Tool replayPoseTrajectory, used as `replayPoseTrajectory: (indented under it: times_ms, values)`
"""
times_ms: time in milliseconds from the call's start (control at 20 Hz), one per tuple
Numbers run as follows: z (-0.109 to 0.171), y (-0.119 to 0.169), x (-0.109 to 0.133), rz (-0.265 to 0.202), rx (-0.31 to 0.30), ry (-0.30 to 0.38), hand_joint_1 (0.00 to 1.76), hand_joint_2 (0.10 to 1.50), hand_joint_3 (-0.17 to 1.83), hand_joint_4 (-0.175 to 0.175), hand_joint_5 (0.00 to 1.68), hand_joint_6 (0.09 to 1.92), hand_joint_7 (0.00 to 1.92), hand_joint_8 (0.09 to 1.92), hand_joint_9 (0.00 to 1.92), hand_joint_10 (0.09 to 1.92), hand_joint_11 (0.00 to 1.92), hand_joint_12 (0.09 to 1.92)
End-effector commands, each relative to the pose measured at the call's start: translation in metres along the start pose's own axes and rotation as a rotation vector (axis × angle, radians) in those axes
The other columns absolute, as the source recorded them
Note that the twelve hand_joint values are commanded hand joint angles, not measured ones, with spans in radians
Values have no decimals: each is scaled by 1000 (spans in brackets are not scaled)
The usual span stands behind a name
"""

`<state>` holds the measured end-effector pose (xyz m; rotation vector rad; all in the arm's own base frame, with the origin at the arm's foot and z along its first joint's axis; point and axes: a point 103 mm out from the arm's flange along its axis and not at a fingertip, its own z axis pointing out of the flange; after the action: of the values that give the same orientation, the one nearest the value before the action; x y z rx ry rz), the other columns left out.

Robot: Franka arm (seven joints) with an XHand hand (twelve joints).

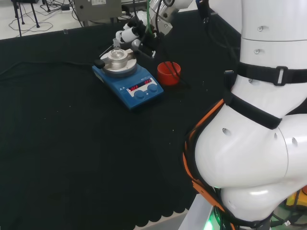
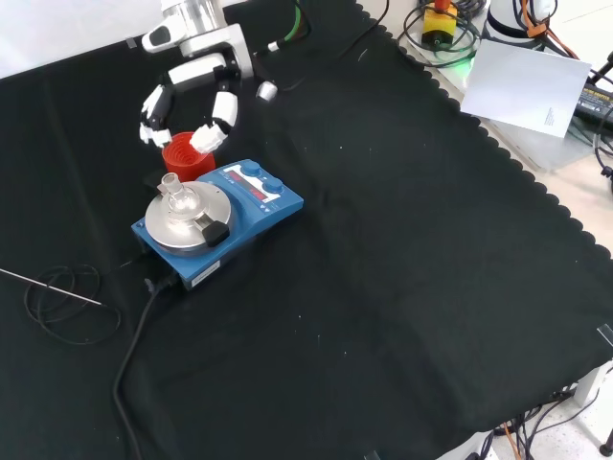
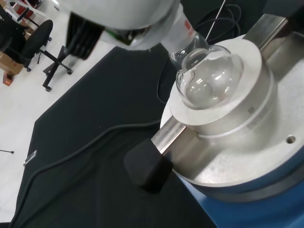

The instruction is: Turn on the heater.

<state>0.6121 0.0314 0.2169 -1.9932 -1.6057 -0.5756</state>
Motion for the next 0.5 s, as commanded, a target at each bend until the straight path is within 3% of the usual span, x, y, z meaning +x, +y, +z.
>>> replayPoseTrajectory:
  times_ms: [50, 200, 500]
  values:
    - [-14, -16, -3, -8, -13, -1, 962, 551, 755, -63, 706, 745, 484, 700, 710, 670, 442, 1304]
    - [-23, -37, -4, -13, -11, -2, 959, 552, 754, -63, 699, 743, 484, 701, 708, 671, 441, 1305]
    - [-31, -72, -8, 22, 78, -104, 968, 555, 750, -54, 627, 714, 510, 712, 707, 675, 446, 1309]
